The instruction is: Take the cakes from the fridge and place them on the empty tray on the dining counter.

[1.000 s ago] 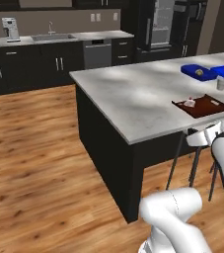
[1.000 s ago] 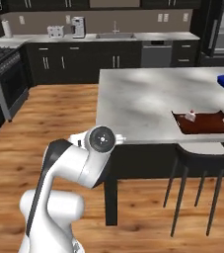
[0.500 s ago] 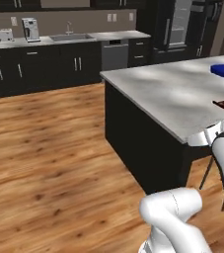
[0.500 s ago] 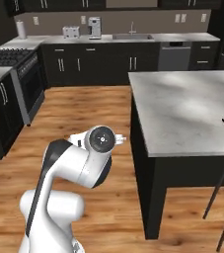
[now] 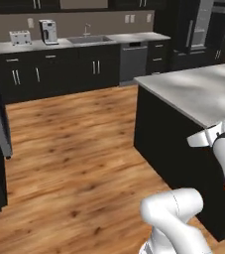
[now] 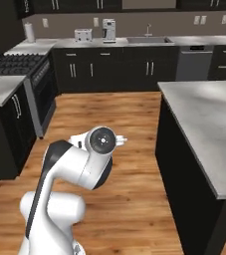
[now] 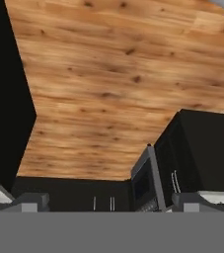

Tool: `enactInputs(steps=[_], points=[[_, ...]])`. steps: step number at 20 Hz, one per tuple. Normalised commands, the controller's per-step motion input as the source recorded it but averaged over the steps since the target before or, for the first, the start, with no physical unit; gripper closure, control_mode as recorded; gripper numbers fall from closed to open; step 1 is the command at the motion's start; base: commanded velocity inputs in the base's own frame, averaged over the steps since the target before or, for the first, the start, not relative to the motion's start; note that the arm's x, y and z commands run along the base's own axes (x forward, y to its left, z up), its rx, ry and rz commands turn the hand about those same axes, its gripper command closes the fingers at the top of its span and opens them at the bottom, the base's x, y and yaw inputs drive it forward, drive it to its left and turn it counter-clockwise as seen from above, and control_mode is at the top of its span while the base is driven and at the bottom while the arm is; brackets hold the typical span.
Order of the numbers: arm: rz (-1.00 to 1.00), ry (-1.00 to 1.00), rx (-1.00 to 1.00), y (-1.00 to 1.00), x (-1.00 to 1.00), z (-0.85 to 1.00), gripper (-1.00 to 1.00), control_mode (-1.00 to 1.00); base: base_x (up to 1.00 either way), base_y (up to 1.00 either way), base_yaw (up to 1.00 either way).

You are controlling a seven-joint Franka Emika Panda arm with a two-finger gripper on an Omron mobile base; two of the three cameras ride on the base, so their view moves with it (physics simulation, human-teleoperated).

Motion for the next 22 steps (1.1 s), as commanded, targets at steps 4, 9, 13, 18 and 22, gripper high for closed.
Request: enactInputs(steps=[4, 9, 13, 18, 22], points=[[0.0, 0.0, 0.0, 0.0, 0.0, 0.0, -1.0, 1.0, 1.0, 0.95, -0.06], [0.0, 0.0, 0.0, 0.0, 0.0, 0.0, -1.0, 1.0, 1.0, 0.64, -0.07], [0.0, 0.0, 0.0, 0.0, 0.0, 0.0, -1.0, 1.0, 1.0, 0.15, -0.09], [0.0, 0.0, 0.0, 0.0, 0.0, 0.0, -1.0, 1.0, 1.0, 0.06, -0.09], [0.0, 0.0, 0.0, 0.0, 0.0, 0.0, -1.0, 1.0, 1.0, 0.04, -0.14]])
